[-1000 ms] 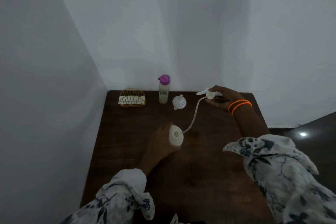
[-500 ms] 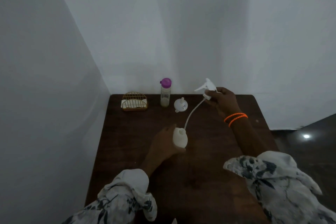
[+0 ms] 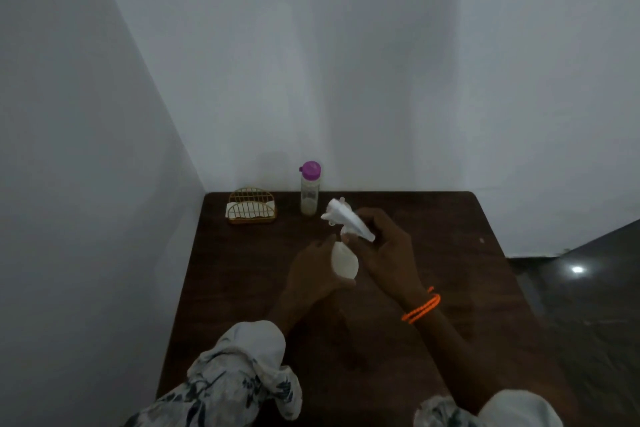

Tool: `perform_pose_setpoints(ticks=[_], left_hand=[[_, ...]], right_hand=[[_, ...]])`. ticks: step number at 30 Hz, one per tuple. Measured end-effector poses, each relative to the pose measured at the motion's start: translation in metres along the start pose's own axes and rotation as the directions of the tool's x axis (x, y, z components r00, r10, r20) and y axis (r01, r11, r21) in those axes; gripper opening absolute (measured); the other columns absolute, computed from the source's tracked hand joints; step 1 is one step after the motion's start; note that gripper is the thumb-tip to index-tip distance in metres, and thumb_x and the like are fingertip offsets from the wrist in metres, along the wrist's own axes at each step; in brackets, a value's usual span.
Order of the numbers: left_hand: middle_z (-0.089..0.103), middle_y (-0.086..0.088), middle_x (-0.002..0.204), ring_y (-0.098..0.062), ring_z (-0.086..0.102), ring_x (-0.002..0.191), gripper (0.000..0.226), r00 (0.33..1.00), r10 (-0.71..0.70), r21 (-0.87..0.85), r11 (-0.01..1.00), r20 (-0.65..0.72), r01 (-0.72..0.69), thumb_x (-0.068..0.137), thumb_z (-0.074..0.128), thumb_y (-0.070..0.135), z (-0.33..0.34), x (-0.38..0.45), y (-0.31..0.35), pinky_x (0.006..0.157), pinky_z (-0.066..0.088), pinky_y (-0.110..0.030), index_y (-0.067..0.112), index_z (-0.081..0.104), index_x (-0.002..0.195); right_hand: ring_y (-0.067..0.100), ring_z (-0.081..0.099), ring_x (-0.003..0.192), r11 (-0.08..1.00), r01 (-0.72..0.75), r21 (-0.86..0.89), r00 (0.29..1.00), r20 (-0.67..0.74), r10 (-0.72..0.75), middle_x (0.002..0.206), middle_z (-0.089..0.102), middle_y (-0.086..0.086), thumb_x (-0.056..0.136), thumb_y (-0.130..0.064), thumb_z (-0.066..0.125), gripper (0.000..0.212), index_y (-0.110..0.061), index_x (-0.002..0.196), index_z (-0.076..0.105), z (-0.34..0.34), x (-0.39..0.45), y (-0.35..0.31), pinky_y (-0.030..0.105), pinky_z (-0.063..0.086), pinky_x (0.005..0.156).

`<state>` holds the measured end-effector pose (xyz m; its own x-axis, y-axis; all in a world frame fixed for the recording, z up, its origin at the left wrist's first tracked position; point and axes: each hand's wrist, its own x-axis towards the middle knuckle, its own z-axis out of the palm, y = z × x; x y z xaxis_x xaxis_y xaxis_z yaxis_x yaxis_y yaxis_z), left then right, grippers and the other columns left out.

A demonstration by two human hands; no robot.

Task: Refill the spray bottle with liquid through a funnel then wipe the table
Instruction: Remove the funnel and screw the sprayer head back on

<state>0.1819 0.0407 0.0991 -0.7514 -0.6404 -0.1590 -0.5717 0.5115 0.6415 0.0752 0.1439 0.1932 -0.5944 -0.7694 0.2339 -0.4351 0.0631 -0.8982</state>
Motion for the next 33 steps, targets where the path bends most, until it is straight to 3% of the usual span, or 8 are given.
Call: perform_pose_setpoints(ticks=[4,8,15,19,24,27,30,33], left_hand=[[0.058,-0.003,0.138,-0.016,0.056,0.122,0.088,0.999,0.038,-0.015,0.999,-0.014,-0.038,0.072,0.079,0.061,-0.001,-0.003,0.003,0.104,0.047,-0.032,0.017,0.049,0.143],[0.062,-0.004,0.133,-0.016,0.060,0.120,0.074,0.996,0.055,-0.034,0.998,-0.064,-0.057,0.078,0.078,0.055,-0.002,-0.004,0.005,0.101,0.046,-0.029,0.018,0.054,0.138],[0.059,0.002,0.138,-0.012,0.057,0.123,0.106,0.998,0.046,0.020,0.999,-0.030,-0.045,0.057,0.066,0.080,0.003,0.000,0.004,0.103,0.051,-0.038,0.027,0.046,0.146],[0.064,0.005,0.126,-0.011,0.062,0.113,0.087,0.999,0.049,0.039,0.998,-0.015,-0.048,0.063,0.078,0.068,0.004,-0.001,0.007,0.095,0.054,-0.032,0.027,0.055,0.136],[0.063,0.002,0.127,-0.013,0.061,0.115,0.066,0.999,0.032,0.011,0.999,-0.007,-0.032,0.077,0.081,0.047,0.001,0.000,0.012,0.098,0.048,-0.026,0.019,0.057,0.132],[0.064,0.003,0.130,-0.012,0.061,0.119,0.070,0.998,0.049,0.017,0.999,-0.038,-0.049,0.076,0.080,0.053,-0.003,0.003,0.015,0.101,0.050,-0.031,0.024,0.055,0.135],[0.065,0.004,0.129,-0.012,0.061,0.116,0.073,0.997,0.050,0.014,0.999,-0.064,-0.049,0.070,0.085,0.051,-0.007,0.005,0.021,0.097,0.051,-0.028,0.025,0.058,0.134],[0.065,0.006,0.127,-0.009,0.062,0.111,0.077,0.995,0.038,0.006,0.999,-0.089,-0.037,0.065,0.083,0.058,-0.008,0.004,0.026,0.093,0.055,-0.029,0.029,0.059,0.132]], right_hand=[[0.008,0.065,0.098,0.991,0.068,-0.118,0.997,0.054,-0.062,0.106,0.067,-0.011,0.085,-0.015,0.078,0.036,-0.020,0.118,0.064,0.011,-0.012,0.014,0.029,0.056,0.083],[0.003,0.063,0.098,0.986,0.037,-0.165,0.999,0.023,-0.034,0.107,0.066,-0.014,0.087,-0.018,0.077,0.034,-0.021,0.118,0.064,0.017,-0.019,0.022,0.021,0.053,0.083],[0.006,0.064,0.087,0.994,-0.073,-0.081,0.994,-0.087,0.066,0.094,0.066,-0.010,0.077,-0.023,0.086,0.032,-0.025,0.100,0.065,0.017,-0.017,0.028,0.014,0.051,0.071],[0.007,0.061,0.077,0.991,-0.115,-0.072,0.988,-0.113,0.106,0.082,0.060,-0.005,0.072,-0.022,0.090,0.032,-0.027,0.082,0.060,0.020,-0.016,0.036,0.014,0.049,0.065],[0.005,0.060,0.076,0.988,-0.130,-0.086,0.985,-0.129,0.118,0.085,0.059,-0.005,0.072,-0.022,0.090,0.032,-0.028,0.081,0.059,0.022,-0.011,0.033,0.014,0.049,0.063],[0.003,0.061,0.079,0.994,-0.085,-0.068,0.990,-0.118,0.077,0.086,0.060,-0.006,0.077,-0.015,0.085,0.034,-0.036,0.079,0.059,0.016,-0.008,0.029,0.012,0.048,0.064],[0.005,0.060,0.082,0.992,-0.045,-0.119,0.991,-0.127,0.029,0.087,0.060,-0.008,0.076,-0.020,0.086,0.037,-0.043,0.082,0.058,0.013,-0.004,0.029,0.012,0.048,0.064],[0.006,0.058,0.080,0.988,-0.048,-0.148,0.986,-0.164,0.023,0.085,0.058,-0.007,0.071,-0.031,0.090,0.032,-0.030,0.082,0.060,0.011,0.000,0.030,0.012,0.046,0.063]])
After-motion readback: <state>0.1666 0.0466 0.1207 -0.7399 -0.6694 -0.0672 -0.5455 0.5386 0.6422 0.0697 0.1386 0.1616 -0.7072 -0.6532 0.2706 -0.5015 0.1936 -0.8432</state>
